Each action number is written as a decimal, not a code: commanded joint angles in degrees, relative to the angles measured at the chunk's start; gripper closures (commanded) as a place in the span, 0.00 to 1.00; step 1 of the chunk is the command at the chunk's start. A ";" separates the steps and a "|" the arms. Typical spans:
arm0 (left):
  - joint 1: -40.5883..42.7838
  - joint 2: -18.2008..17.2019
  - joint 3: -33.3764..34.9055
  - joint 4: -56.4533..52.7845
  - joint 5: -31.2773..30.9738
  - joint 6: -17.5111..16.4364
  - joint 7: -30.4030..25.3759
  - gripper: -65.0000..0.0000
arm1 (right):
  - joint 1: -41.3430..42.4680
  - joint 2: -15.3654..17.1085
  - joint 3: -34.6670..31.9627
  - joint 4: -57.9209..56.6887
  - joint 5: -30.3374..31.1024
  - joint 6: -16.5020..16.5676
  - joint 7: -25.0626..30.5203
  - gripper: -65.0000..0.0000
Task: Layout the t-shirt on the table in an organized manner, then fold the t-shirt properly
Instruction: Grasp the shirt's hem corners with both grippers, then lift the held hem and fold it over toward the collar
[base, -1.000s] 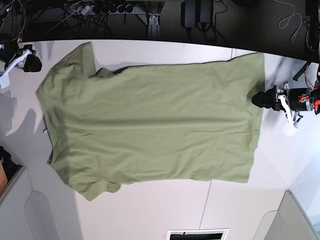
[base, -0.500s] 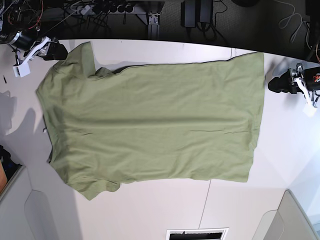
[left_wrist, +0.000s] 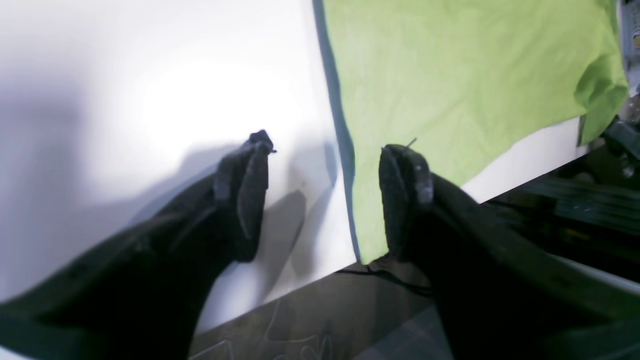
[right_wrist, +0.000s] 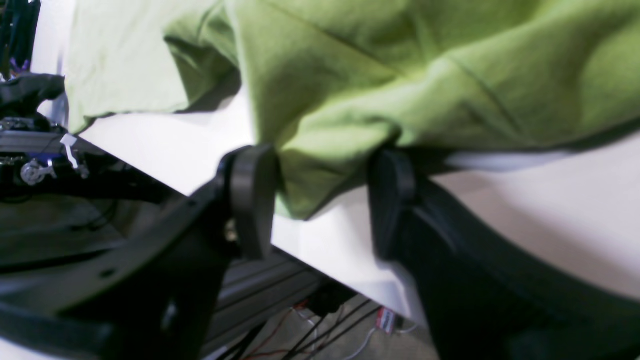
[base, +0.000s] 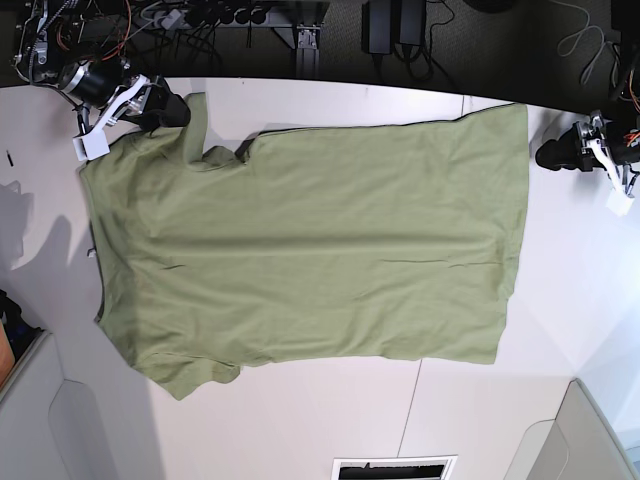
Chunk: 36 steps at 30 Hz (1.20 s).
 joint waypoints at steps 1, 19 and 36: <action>0.66 -0.72 -0.28 0.44 0.72 -0.10 1.81 0.41 | 0.09 0.33 0.07 0.37 -1.55 -0.28 -1.46 0.53; 2.71 4.92 -0.20 0.44 6.05 -0.10 8.02 0.68 | 1.57 0.35 0.66 0.37 -1.33 -0.28 -1.46 1.00; 5.03 2.32 -0.22 0.76 -4.59 -0.10 11.65 1.00 | 1.51 3.06 2.99 0.90 -1.25 -0.26 -1.77 1.00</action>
